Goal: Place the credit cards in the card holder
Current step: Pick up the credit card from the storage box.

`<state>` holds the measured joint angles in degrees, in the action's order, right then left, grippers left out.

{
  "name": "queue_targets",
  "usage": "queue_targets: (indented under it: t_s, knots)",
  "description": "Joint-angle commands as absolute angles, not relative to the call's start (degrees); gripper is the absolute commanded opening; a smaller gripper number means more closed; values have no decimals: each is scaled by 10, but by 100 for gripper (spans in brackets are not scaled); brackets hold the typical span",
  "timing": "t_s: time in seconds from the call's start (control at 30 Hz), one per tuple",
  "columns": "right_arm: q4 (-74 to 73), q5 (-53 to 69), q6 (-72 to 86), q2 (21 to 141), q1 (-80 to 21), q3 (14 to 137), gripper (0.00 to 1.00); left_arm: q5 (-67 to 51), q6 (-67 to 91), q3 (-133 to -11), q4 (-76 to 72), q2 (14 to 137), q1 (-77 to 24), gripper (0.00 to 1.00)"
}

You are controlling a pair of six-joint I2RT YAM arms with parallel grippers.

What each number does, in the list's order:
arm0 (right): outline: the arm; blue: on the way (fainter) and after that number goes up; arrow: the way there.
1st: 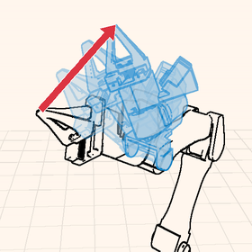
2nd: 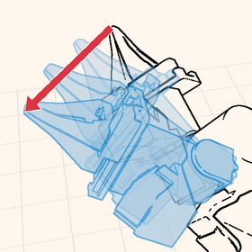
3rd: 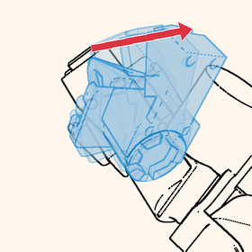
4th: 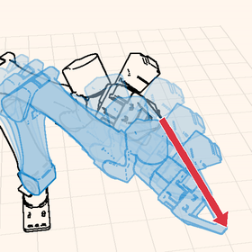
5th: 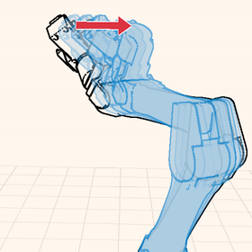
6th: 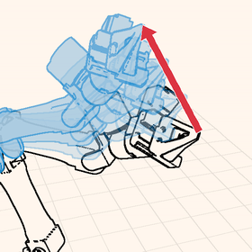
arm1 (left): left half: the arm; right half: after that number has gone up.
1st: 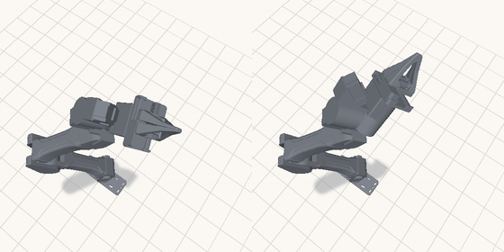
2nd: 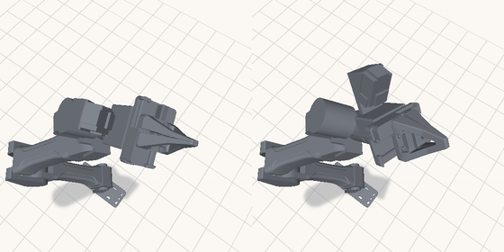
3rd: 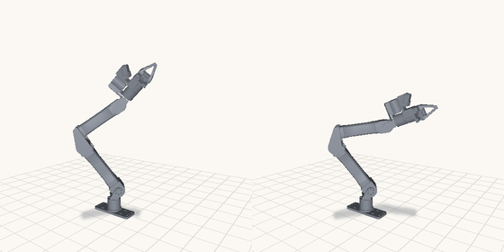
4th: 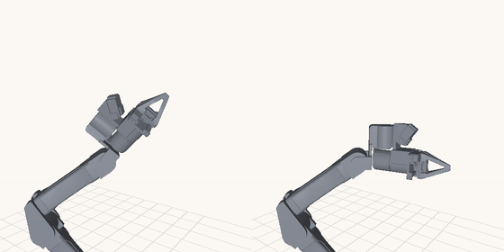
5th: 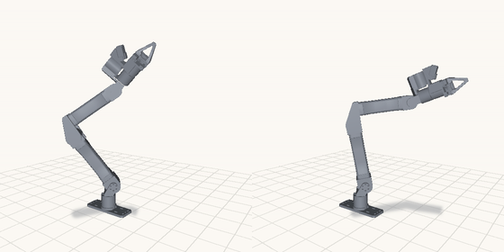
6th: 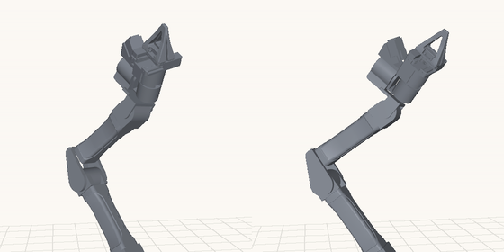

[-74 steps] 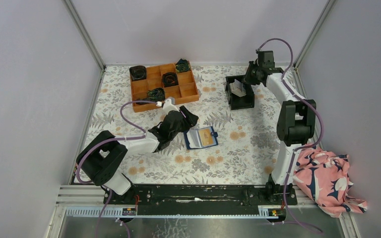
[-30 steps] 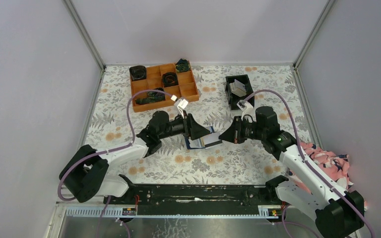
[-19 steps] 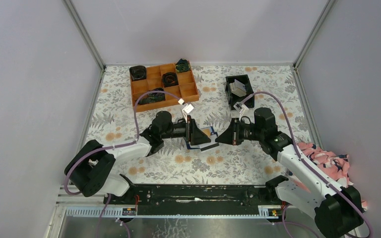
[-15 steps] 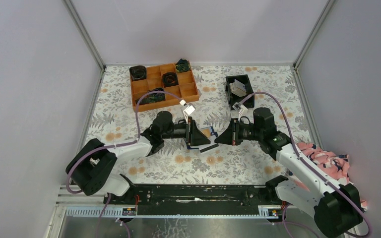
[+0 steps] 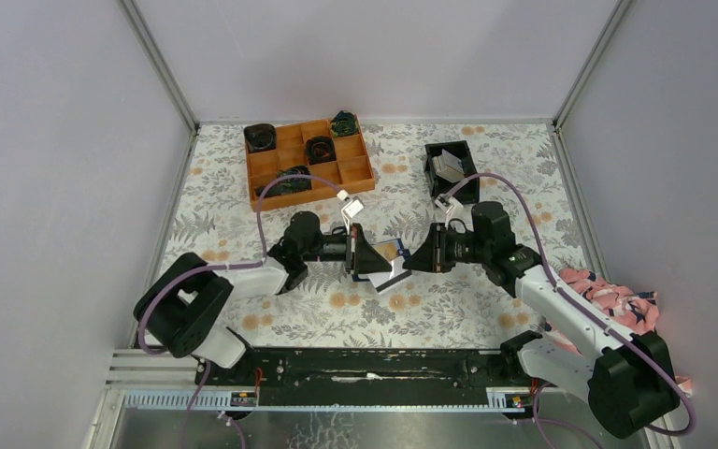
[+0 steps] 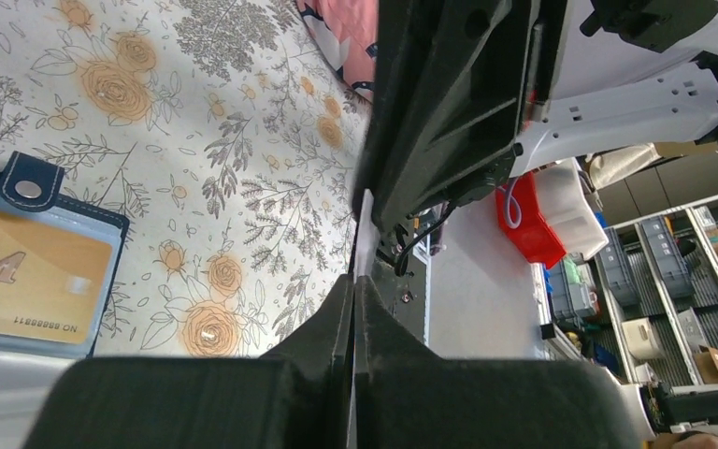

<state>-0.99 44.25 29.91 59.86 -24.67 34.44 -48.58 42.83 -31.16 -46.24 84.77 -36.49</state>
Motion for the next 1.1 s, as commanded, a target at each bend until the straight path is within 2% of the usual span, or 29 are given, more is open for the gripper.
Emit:
queue_targets:
  t_s: [0.0,0.1,0.33,0.67,1.07]
  knots:
    - [-2,394,276,585,-249,359,28,-484,484,-290,-600,885,-353,0]
    - [5,353,272,571,-249,351,37,-434,546,-273,-689,915,-350,0]
    - [88,315,309,578,-249,307,42,-220,685,-193,-895,962,-358,0]
    - [214,326,356,655,-250,283,43,24,723,-166,-892,963,-442,0]
    - [273,343,392,662,-250,261,42,143,737,-143,-888,959,-481,0]
